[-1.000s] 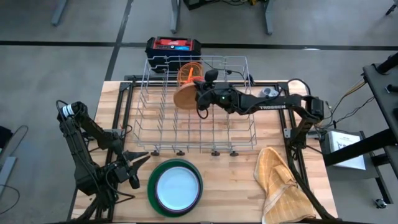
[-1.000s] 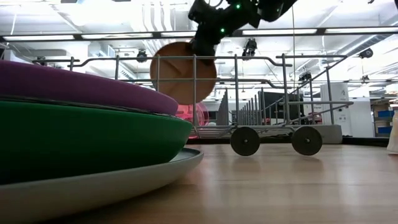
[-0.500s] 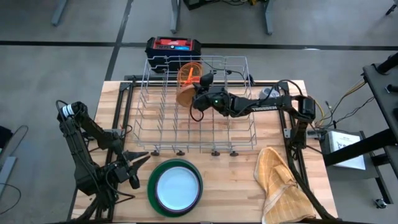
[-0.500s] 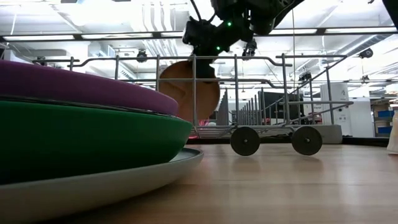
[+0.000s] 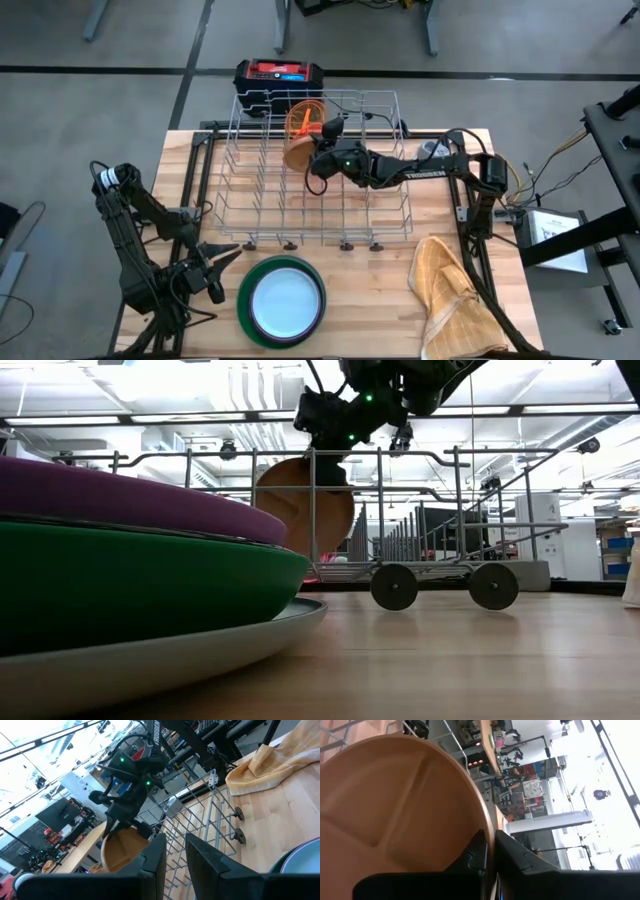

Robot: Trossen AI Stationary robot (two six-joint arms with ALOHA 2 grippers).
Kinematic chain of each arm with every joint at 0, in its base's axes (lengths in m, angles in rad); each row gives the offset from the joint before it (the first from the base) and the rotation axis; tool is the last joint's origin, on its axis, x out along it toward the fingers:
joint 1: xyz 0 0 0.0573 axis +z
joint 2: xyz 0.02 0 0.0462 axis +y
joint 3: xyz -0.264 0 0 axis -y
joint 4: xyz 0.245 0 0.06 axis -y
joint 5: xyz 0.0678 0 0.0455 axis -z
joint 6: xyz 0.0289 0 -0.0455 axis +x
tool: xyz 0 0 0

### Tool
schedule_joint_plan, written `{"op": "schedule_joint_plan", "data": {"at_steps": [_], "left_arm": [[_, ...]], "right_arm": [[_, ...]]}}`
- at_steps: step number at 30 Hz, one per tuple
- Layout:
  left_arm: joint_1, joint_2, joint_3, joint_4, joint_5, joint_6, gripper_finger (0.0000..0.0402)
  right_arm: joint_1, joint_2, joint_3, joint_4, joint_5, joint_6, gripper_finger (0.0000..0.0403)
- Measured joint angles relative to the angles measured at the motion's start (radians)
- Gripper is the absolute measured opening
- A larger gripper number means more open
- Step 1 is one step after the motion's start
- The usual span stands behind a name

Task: Sort dishes
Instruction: Put the brown plate into the dish rack

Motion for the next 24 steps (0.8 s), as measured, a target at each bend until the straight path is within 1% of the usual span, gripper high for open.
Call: {"op": "schedule_joint_plan", "data": {"at_steps": [3, 11, 24], "left_arm": [[0.0, 0.0, 0.0, 0.0, 0.0, 0.0, 0.0062], [0.0, 0.0, 0.0, 0.0, 0.0, 0.0, 0.0062], [0.0, 0.0, 0.0, 0.0, 0.0, 0.0, 0.0062]], "right_arm": [[0.003, -0.003, 0.0, 0.03, 0.025, 0.002, 0.001], [0.026, -0.019, 0.0, 0.039, 0.022, -0.006, 0.0003], [0.018, 0.025, 0.0, 0.048, 0.02, -0.046, 0.0003]]}}
